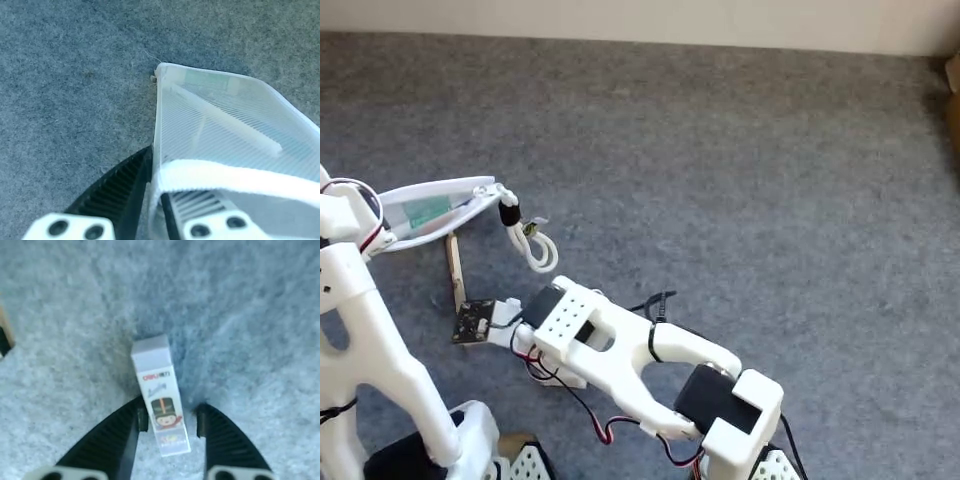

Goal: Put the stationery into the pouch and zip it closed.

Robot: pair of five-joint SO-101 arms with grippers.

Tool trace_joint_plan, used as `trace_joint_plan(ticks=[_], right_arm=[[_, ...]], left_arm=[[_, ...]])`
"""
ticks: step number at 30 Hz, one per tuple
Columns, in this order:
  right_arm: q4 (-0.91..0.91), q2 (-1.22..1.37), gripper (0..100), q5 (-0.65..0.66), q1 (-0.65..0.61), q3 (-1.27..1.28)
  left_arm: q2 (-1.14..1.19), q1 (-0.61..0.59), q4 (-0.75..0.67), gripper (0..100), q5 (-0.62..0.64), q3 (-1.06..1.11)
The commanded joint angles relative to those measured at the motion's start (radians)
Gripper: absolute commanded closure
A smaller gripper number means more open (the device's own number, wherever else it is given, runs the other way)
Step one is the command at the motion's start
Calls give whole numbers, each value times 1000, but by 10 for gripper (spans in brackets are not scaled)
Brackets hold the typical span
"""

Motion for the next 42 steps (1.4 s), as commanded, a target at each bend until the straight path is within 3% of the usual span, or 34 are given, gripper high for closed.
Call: trace_joint_plan(ticks=[1, 22, 28, 34, 42], right_arm=[[-70, -21, 836, -9, -48, -54], [-70, -24, 837, -80, -124, -54], [-64, -27, 998, -80, -120, -58], [1, -33, 995, -80, -117, -59], [28, -298, 995, -80, -77, -25]], left_arm=[[10, -15, -23, 993, 3, 13], [10, -15, -21, 993, 3, 13], [10, -16, -20, 993, 3, 13], [10, -16, -20, 993, 3, 13], [10, -15, -20, 993, 3, 13]])
